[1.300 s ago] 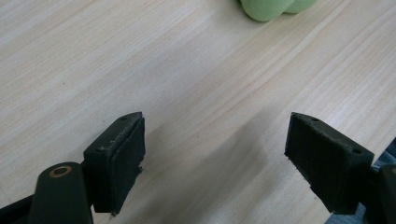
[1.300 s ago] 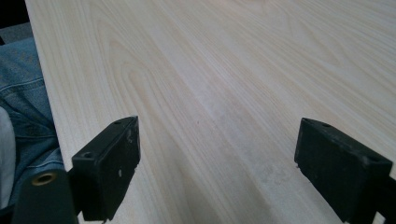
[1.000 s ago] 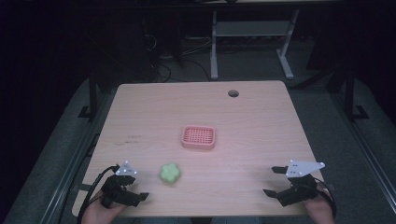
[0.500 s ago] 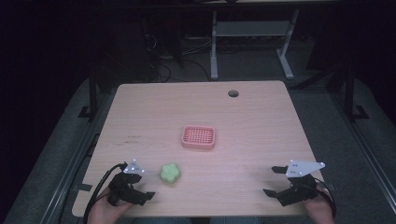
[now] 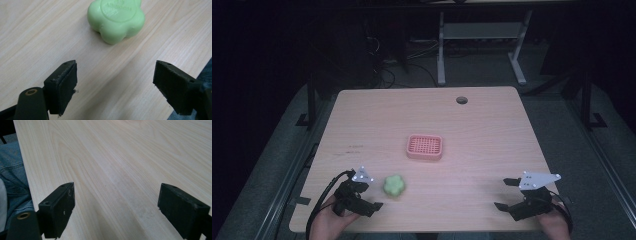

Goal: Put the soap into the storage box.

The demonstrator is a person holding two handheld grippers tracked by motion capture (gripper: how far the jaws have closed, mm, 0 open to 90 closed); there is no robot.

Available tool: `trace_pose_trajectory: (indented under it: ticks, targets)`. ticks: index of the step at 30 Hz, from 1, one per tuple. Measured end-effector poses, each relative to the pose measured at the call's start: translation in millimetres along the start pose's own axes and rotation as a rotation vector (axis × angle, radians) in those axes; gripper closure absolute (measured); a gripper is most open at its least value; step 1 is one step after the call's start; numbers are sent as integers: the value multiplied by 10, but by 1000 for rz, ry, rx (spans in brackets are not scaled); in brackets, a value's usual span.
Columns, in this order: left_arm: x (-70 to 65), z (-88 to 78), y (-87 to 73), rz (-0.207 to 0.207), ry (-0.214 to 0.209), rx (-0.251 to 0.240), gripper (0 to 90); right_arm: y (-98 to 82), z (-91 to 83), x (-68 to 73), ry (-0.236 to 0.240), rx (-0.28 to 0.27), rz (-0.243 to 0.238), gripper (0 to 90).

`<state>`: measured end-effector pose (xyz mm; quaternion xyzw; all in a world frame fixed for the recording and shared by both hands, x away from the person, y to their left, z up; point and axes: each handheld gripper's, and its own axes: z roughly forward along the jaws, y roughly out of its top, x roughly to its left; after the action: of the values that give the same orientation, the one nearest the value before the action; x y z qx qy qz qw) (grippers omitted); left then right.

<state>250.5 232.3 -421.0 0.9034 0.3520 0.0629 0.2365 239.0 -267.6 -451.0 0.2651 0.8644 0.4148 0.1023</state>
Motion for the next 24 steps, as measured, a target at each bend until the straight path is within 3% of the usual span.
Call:
trace_pose_trajectory:
  ticks: [24]
  targets:
    - [-91, 84, 397, 46, 15, 50, 188, 4, -3, 2, 6, -5, 0, 138]
